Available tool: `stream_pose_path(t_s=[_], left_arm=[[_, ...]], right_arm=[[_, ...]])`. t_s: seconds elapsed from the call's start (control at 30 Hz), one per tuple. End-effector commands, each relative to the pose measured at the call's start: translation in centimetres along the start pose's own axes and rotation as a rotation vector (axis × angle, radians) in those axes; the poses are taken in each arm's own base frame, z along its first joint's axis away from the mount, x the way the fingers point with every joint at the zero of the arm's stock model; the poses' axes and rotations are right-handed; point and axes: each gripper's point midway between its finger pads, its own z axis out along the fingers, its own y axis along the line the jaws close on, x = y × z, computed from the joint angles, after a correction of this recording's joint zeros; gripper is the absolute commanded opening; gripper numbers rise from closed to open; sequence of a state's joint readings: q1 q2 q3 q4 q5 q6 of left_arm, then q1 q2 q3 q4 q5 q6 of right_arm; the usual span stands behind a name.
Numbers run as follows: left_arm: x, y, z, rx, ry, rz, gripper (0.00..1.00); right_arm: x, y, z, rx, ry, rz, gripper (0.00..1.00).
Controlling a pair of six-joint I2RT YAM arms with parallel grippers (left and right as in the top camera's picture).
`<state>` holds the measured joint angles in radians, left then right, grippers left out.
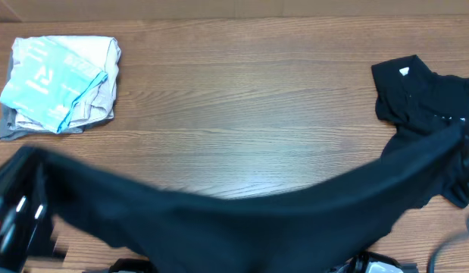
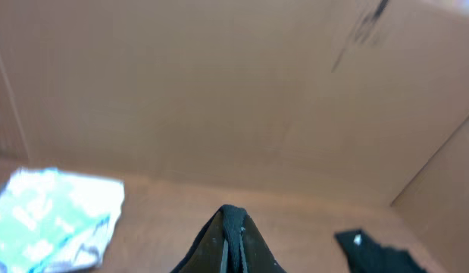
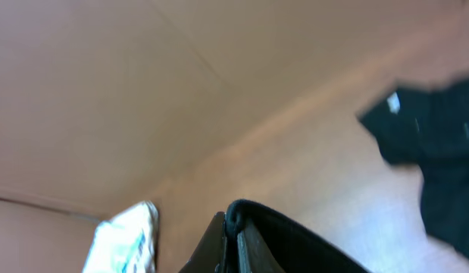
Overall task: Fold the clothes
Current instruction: 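Lay the t-shirt flat on the table center with both grippers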
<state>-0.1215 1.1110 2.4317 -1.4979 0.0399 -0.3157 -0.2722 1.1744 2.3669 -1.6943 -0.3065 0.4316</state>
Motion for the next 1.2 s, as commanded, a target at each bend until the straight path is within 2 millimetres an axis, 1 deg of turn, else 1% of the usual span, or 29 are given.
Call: stream_pose_path(t_s=[0.0, 0.17, 0.2, 0.33, 0.37, 0.43, 0.5, 0.53, 0.6, 0.63, 0.7, 0.8, 0.83, 0.87, 0.9, 0.93, 0.97, 1.0, 1.03, 1.07, 1.1, 1.13, 1.17], left_arm=[[2.0, 1.6, 6.8, -0.087, 0.162, -0.021, 0.04], [6.4, 3.4, 15.0, -0.16, 0.389, -0.025, 0.04], [7.4, 3.8, 17.0, -0.174, 0.437, -0.017, 0.04], [10.7, 5.3, 24.0, -0.203, 0.553, 0.009, 0.04], [11.8, 5.8, 26.1, -0.21, 0.579, 0.008, 0.04], [13.9, 6.6, 29.6, -0.224, 0.624, 0.006, 0.04], [16.4, 7.6, 33.0, -0.24, 0.674, 0.004, 0.04], [17.8, 8.1, 34.7, -0.246, 0.698, 0.003, 0.04], [20.7, 9.3, 38.1, -0.26, 0.742, 0.001, 0.04], [22.4, 10.0, 40.1, -0.265, 0.758, 0.0, 0.04], [25.1, 11.0, 43.7, -0.266, 0.762, 0.0, 0.04], [28.4, 12.4, 49.1, -0.253, 0.713, 0.001, 0.04], [29.6, 13.0, 50.9, -0.247, 0.693, 0.001, 0.04], [31.3, 13.6, 52.7, -0.242, 0.678, 0.002, 0.04], [32.0, 13.8, 53.5, -0.236, 0.671, 0.001, 0.06], [33.4, 14.2, 54.6, -0.228, 0.67, -0.001, 0.16], [34.5, 14.3, 55.4, -0.213, 0.67, -0.006, 0.34], [35.6, 14.6, 56.2, -0.193, 0.67, -0.002, 0.55], [36.0, 14.6, 56.7, -0.165, 0.665, 0.011, 0.67], [35.9, 14.6, 57.0, -0.141, 0.653, 0.015, 0.78], [35.2, 14.5, 57.4, -0.119, 0.629, 0.01, 0.88], [34.1, 14.3, 57.6, -0.101, 0.605, 0.005, 0.92], [32.2, 13.9, 57.7, -0.074, 0.57, -0.001, 0.95]], right_arm=[[0.6, -2.4, 4.5, 0.081, 0.112, 0.059, 0.04], [1.6, -6.1, 12.7, 0.17, 0.272, 0.118, 0.04], [1.7, -6.8, 14.4, 0.183, 0.296, 0.127, 0.04], [2.6, -10.0, 21.9, 0.229, 0.385, 0.158, 0.04], [3.1, -10.9, 24.1, 0.24, 0.413, 0.164, 0.04], [4.3, -12.2, 27.9, 0.253, 0.46, 0.167, 0.04], [5.7, -13.2, 31.7, 0.259, 0.505, 0.164, 0.04], [6.6, -13.8, 34.0, 0.258, 0.527, 0.159, 0.04], [8.2, -14.3, 38.1, 0.245, 0.55, 0.141, 0.04], [9.2, -14.6, 40.6, 0.232, 0.554, 0.128, 0.04], [10.5, -14.6, 44.8, 0.194, 0.536, 0.097, 0.04], [12.2, -14.7, 50.5, 0.136, 0.481, 0.05, 0.04], [12.6, -14.8, 51.9, 0.122, 0.459, 0.037, 0.04], [13.3, -15.2, 53.8, 0.12, 0.435, 0.021, 0.04], [13.6, -15.4, 54.7, 0.117, 0.418, 0.012, 0.09], [14.2, -15.8, 55.8, 0.12, 0.404, 0.002, 0.24], [14.5, -16.0, 56.7, 0.11, 0.389, -0.004, 0.37], [14.9, -16.1, 57.5, 0.099, 0.378, -0.009, 0.42], [14.9, -16.2, 58.2, 0.087, 0.361, -0.014, 0.46], [14.7, -16.1, 58.6, 0.076, 0.343, -0.018, 0.62], [14.1, -15.6, 58.8, 0.054, 0.318, -0.023, 0.9], [13.4, -15.3, 59.0, 0.036, 0.298, -0.026, 0.97], [12.1, -14.4, 58.9, 0.001, 0.27, -0.029, 1.0]])
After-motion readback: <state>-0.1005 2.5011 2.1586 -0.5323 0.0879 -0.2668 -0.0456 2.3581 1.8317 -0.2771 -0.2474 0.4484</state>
